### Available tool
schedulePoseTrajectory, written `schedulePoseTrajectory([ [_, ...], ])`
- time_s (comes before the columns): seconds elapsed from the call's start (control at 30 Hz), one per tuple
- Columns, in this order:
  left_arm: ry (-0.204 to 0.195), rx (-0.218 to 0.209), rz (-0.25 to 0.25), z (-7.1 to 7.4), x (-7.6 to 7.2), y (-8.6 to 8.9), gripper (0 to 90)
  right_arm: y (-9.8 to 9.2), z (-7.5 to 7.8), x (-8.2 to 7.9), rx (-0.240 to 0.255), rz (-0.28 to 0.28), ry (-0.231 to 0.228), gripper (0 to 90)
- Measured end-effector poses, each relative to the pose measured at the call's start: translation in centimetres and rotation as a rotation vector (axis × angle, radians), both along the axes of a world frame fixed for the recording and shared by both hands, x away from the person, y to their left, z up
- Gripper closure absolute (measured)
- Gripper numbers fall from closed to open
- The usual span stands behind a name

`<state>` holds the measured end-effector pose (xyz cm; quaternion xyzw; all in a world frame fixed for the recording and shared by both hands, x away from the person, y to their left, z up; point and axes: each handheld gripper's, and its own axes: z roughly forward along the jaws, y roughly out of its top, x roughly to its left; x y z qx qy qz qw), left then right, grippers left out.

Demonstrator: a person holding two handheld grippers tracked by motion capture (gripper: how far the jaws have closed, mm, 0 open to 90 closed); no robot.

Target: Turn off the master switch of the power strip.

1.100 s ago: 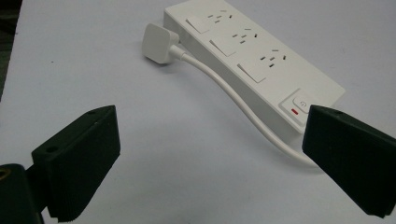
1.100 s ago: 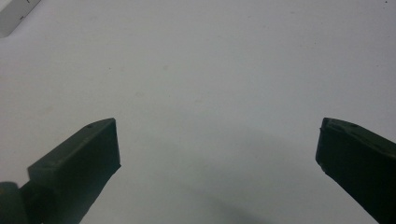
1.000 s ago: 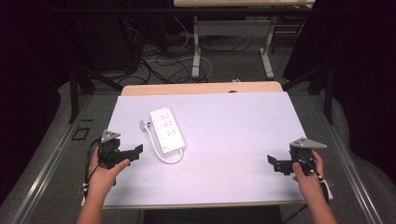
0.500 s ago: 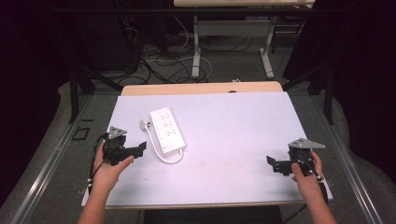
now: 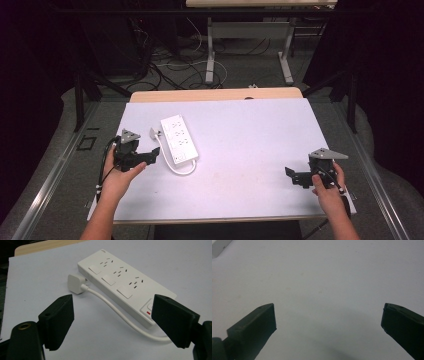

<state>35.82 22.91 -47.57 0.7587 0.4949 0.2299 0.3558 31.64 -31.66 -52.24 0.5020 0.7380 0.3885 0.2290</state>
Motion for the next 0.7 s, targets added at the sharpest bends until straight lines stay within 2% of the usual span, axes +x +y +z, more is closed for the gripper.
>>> schedulePoseTrajectory([
  [0.1,-0.016,0.019,-0.005,0.1,0.3,-0.1,18.9,0.1,0.0,0.0,0.008,-0.003,-0.001,0.0],
  [0.17,-0.013,0.007,-0.006,0.2,0.3,-0.2,20.1,0.0,0.0,0.0,0.003,0.003,0.008,0.0],
  [0.23,-0.021,0.015,-0.013,0.3,0.5,-0.2,21.4,0.0,0.0,0.0,0.001,0.003,0.007,0.0],
  [0.43,0.028,-0.002,0.006,0.8,0.8,-0.3,22.1,0.1,-0.1,0.0,0.001,0.003,0.011,0.0],
  [0.57,0.046,0.004,0.010,1.2,1.2,-0.3,22.8,0.2,-0.2,0.0,0.004,0.008,0.015,0.0],
  [0.63,0.049,-0.013,0.018,1.3,1.3,-0.5,22.9,0.3,-0.2,0.0,0.004,0.008,0.016,0.0],
  [0.7,0.058,0.006,0.012,1.6,1.5,-0.4,23.2,0.3,-0.3,0.1,0.002,0.009,0.015,0.0],
])
